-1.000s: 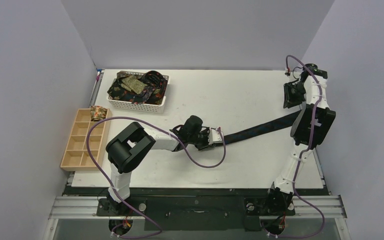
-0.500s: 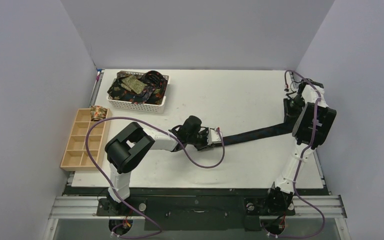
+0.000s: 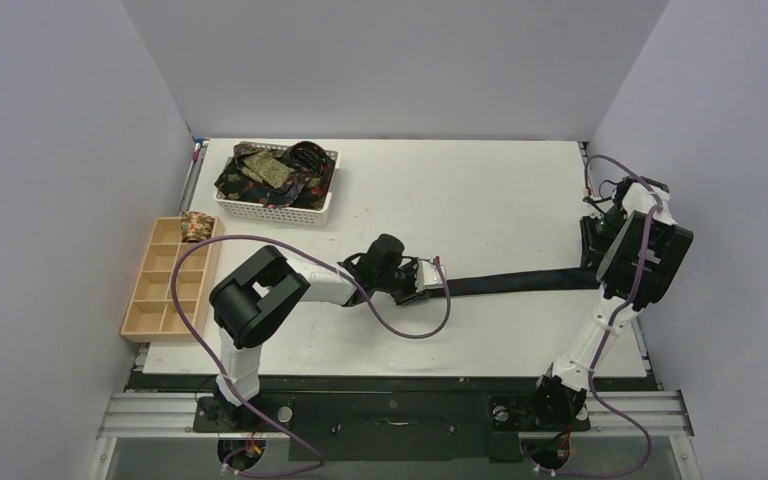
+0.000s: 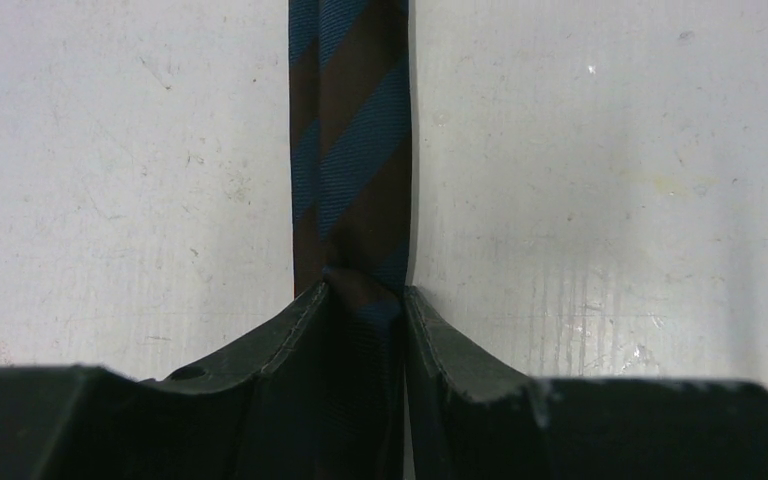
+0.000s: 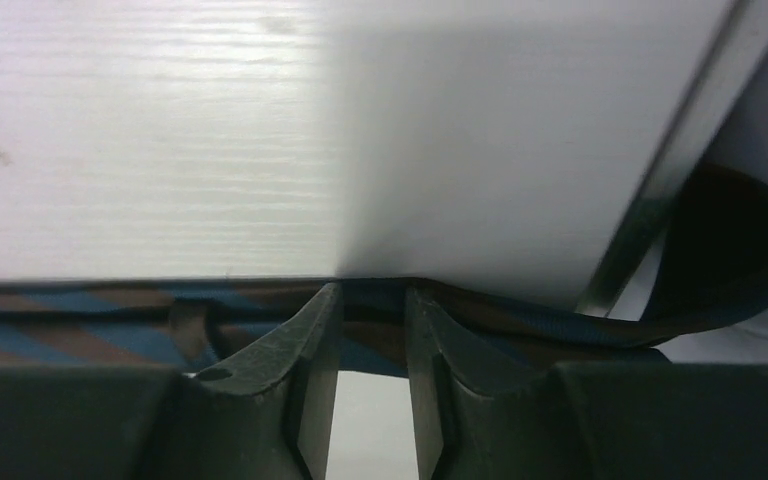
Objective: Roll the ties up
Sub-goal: Roll the tie at the center of the board.
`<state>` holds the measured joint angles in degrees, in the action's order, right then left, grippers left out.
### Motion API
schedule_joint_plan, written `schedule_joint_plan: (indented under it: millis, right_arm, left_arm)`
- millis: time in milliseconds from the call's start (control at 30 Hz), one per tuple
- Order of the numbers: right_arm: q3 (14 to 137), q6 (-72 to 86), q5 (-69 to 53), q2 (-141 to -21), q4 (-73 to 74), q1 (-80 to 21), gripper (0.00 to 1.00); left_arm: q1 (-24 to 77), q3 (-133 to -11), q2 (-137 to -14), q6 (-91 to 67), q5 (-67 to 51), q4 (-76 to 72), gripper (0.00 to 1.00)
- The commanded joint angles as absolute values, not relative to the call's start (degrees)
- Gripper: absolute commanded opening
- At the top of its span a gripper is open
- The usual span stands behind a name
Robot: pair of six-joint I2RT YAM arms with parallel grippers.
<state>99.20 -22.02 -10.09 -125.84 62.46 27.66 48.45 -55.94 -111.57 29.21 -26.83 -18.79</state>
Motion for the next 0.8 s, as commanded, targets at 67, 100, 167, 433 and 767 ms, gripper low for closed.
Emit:
schedule_joint_plan:
  millis: [67,100,167,433,767]
  right_arm:
    - [96.85,-24.82,-21.71,-113.06,65.31,21.07,0.32]
    - [96.13,-24.32,-23.29,-110.71,65.7,19.13,0.32]
    - [94.41,-22.16,-28.15,-107.78,66.62,15.86,0.32]
    - [78.45,-4.23,-47.78,-101.28,57.81,2.83,0.23]
    - [64.92,21.58,-51.89,-102.2,29.84,-10.6,0.13]
  left_arm:
    - [46.67,-52.86,-114.28,25.61,-27.23,-8.85,0.33]
    - [46.36,-52.84,-114.18,25.6,-27.7,-9.11,0.34]
    - [46.03,-52.73,-113.69,25.62,-29.14,-9.59,0.35]
    - [45.28,-52.5,-114.17,23.4,-30.69,-11.59,0.35]
    - [44.65,-51.71,-114.64,18.17,-28.69,-16.25,0.35]
